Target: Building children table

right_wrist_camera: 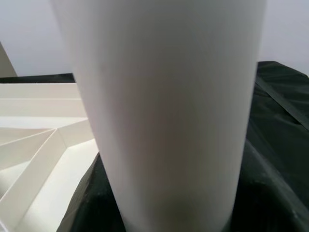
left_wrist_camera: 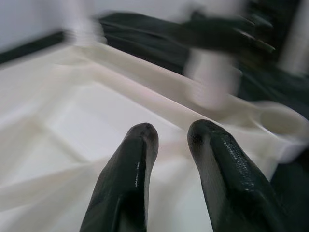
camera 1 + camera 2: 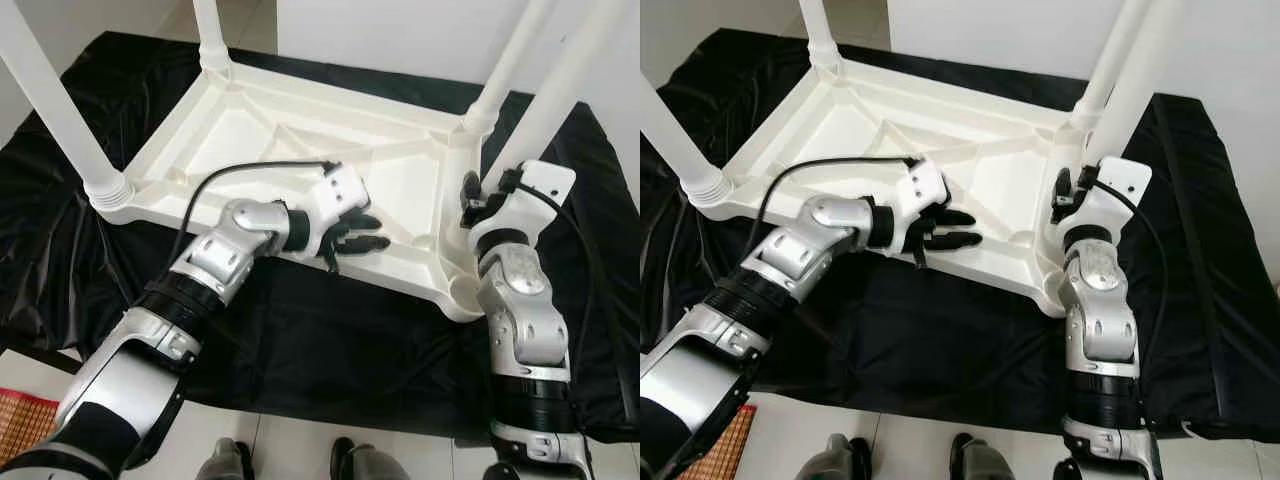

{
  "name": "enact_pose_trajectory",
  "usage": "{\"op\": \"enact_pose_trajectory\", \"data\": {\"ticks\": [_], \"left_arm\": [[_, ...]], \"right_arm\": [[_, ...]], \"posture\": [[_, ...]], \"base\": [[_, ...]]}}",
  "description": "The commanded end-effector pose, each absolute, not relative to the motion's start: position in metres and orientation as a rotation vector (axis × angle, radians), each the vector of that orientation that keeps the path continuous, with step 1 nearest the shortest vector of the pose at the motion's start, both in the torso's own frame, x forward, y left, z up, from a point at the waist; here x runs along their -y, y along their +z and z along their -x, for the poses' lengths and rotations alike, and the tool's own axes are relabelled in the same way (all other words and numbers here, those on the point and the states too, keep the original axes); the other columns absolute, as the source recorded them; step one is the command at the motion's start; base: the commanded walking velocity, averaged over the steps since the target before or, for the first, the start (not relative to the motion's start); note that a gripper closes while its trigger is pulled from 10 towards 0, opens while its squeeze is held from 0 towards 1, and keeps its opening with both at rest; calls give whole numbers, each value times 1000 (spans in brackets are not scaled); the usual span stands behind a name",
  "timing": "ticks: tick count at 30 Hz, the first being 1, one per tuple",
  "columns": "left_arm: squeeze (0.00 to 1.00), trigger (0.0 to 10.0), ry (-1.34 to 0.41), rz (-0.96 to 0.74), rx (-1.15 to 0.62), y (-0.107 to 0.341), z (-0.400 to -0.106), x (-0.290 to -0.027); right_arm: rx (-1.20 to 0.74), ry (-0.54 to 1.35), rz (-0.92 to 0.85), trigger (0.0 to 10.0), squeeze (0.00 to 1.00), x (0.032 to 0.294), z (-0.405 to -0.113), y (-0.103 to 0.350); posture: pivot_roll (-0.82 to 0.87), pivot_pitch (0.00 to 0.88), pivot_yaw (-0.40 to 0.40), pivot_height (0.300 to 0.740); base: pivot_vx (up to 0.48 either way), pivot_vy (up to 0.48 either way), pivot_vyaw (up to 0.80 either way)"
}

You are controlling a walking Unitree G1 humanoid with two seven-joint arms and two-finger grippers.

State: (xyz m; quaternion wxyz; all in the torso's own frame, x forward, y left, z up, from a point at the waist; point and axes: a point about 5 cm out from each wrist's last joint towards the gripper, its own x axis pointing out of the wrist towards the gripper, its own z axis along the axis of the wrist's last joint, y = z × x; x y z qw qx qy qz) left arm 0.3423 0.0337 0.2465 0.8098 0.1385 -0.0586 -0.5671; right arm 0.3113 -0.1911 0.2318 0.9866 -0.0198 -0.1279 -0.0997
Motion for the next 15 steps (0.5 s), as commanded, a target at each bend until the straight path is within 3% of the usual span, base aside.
{"op": "enact_pose_trajectory", "data": {"ticks": [1,15], "left_arm": [[0,10000,-1144,-196,145,253,-341,-38],[0,10000,-974,38,160,241,-321,-32]], "right_arm": [[280,-187,44,10000,0,191,-303,232],[324,-149,-9,10000,0,176,-278,221]], "posture": [[18,190,-38,740],[26,181,-51,740]], "base": [[0,0,0],[0,0,0]]}}
